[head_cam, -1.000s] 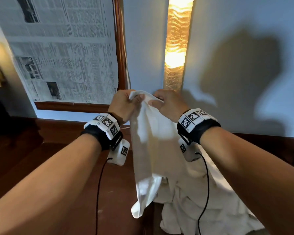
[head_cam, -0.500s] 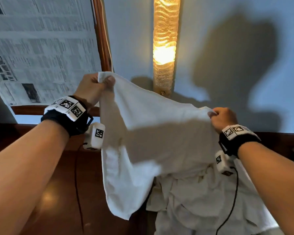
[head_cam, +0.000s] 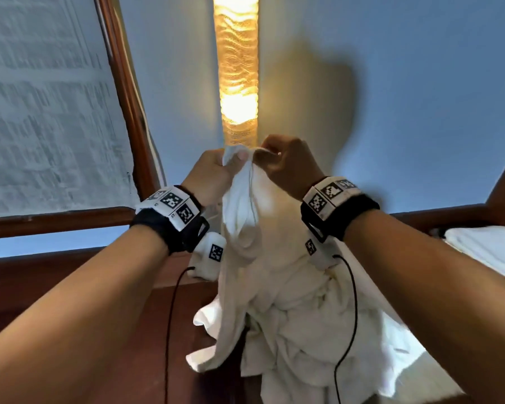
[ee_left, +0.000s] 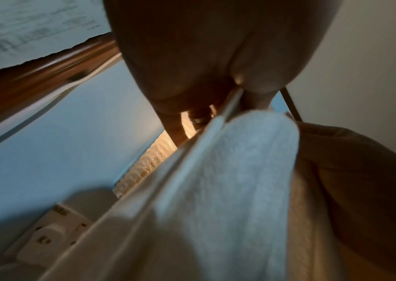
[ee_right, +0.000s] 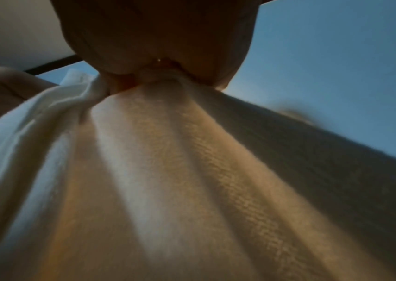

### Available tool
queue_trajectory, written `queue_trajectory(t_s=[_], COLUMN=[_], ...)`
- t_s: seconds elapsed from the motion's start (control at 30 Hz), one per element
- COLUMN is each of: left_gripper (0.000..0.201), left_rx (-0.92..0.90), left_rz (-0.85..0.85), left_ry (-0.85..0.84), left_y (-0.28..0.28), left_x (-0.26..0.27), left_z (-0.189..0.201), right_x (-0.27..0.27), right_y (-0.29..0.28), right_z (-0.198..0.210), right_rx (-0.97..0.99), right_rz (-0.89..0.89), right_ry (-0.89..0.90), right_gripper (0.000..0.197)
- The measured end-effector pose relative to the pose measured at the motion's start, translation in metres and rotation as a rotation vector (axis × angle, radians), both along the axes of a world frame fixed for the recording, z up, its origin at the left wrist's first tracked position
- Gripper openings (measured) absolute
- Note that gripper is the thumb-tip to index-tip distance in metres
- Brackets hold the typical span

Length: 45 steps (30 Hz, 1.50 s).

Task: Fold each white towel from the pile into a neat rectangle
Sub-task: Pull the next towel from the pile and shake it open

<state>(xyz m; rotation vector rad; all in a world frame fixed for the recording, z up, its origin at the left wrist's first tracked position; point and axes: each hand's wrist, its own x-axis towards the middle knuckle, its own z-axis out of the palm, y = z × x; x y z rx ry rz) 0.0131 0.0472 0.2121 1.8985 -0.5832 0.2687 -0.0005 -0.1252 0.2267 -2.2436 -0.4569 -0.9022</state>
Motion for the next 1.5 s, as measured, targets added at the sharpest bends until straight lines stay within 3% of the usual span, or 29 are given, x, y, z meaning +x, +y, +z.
queue_trajectory(t_s=[0.1,0.2,0.3,0.4,0.5,0.67,0.77,0.9,0.97,1.07,1.13,1.2,1.27,1.33,1.43,1.5], left_gripper=[0.037,0.034,0.038,0.030,0.025,0.027,0.023,0.058,0.066,0.066,0.052,0.036,0.037,0.037,0.035,0.037], left_rx=[0.014,0.040,-0.015,-0.113,-0.128,-0.191,-0.162,-0.005,0.049,-0.036,-0.106,-0.162,-0.196,-0.195,-0.237,-0.229], left_rz=[-0.008,0.001,-0.067,-0.108,-0.216,-0.346,-0.379,-0.443,-0.458,-0.444,-0.418,-0.421,-0.426,-0.398,-0.373,-0.349], left_ry=[-0.076,-0.154,-0.162,-0.024,0.047,-0.017,-0.027,0.062,0.012,0.041,0.074,0.139,0.194,0.161,0.187,0.198], left_y=[0.016,0.041,0.075,0.096,0.086,0.055,0.043,0.035,0.034,0.033,0.032,0.032,0.033,0.032,0.031,0.030], left_x=[-0.006,-0.012,-0.016,-0.024,-0.044,-0.073,-0.082,-0.100,-0.104,-0.113,-0.114,-0.117,-0.125,-0.133,-0.140,-0.142], left_z=[0.002,0.006,0.008,0.003,-0.010,-0.019,-0.026,-0.034,-0.034,-0.025,-0.024,-0.026,-0.028,-0.030,-0.033,-0.037], right_x=[-0.017,-0.026,-0.056,-0.084,-0.087,-0.102,-0.127,-0.158,-0.173,-0.187,-0.189,-0.189,-0.192,-0.197,-0.205,-0.203], right_y=[0.006,-0.019,-0.062,-0.059,-0.022,0.039,0.054,0.050,0.047,0.044,0.034,0.021,0.008,-0.008,-0.036,-0.048], right_z=[-0.030,-0.079,-0.111,-0.109,-0.085,-0.050,-0.031,-0.024,-0.029,-0.044,-0.062,-0.084,-0.104,-0.122,-0.134,-0.129], right_rx=[-0.126,-0.228,-0.113,0.159,0.245,0.242,0.165,0.051,0.056,0.114,0.044,-0.081,-0.148,-0.157,0.007,0.197], right_rz=[-0.042,-0.210,-0.521,-0.665,-0.579,-0.337,-0.338,-0.462,-0.446,-0.383,-0.394,-0.476,-0.579,-0.726,-0.860,-0.836], right_ry=[0.029,0.146,0.330,0.275,0.214,0.141,0.133,0.157,0.164,0.167,0.216,0.282,0.411,0.583,0.685,0.613], right_gripper=[0.020,0.019,0.037,0.039,0.041,0.012,0.033,0.032,0.031,0.030,0.025,0.023,0.035,0.031,0.023,0.023])
